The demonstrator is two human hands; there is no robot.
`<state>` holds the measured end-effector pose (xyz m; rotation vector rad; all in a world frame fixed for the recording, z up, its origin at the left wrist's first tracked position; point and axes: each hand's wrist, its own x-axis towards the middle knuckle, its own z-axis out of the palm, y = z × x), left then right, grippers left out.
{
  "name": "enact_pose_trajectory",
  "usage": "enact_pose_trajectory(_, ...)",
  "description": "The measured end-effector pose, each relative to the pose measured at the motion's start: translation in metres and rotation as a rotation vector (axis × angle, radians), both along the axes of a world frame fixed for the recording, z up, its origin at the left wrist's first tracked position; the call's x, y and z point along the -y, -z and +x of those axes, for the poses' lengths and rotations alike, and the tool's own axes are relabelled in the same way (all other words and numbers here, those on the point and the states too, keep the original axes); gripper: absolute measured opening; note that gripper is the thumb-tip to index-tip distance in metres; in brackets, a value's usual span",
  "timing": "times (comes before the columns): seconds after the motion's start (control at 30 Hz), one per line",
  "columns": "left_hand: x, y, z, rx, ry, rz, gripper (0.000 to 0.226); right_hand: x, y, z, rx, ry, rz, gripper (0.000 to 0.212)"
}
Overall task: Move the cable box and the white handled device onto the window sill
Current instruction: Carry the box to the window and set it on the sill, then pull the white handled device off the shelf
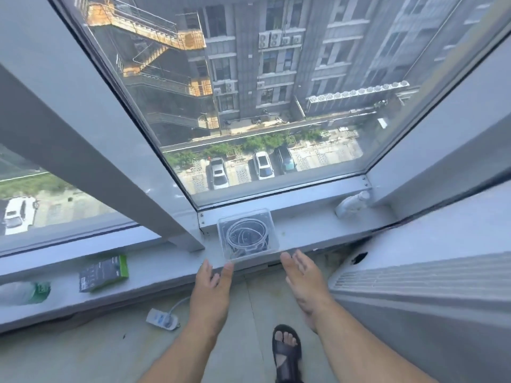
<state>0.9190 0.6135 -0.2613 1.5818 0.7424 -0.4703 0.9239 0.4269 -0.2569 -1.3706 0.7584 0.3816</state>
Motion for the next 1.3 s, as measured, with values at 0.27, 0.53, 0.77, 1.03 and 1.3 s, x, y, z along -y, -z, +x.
enact_pose_trajectory(0.27,0.009,-0.267,-0.082,0.207,0.229,-0.097,0.096,0.005,-0.291,-0.141,0.236,0.185,-0.037,0.100)
enact_pose_trajectory(0.53,0.067,-0.381,-0.173,0.362,0.580,-0.256,0.075,0.024,-0.391,-0.300,0.422,0.583,-0.077,0.099)
enact_pose_trajectory(0.77,0.170,-0.409,-0.291,0.387,0.860,-0.394,0.067,0.070,-0.418,-0.468,0.481,1.001,-0.222,0.114)
enact_pose_trajectory(1.03,0.271,-0.411,-0.485,0.327,1.185,-0.469,0.065,0.119,-0.411,-0.681,0.460,1.350,-0.193,0.073)
enact_pose_trajectory(1.3,0.355,-0.397,-0.637,0.261,1.266,-0.451,0.072,0.180,-0.400,-0.845,0.434,1.481,-0.240,0.088)
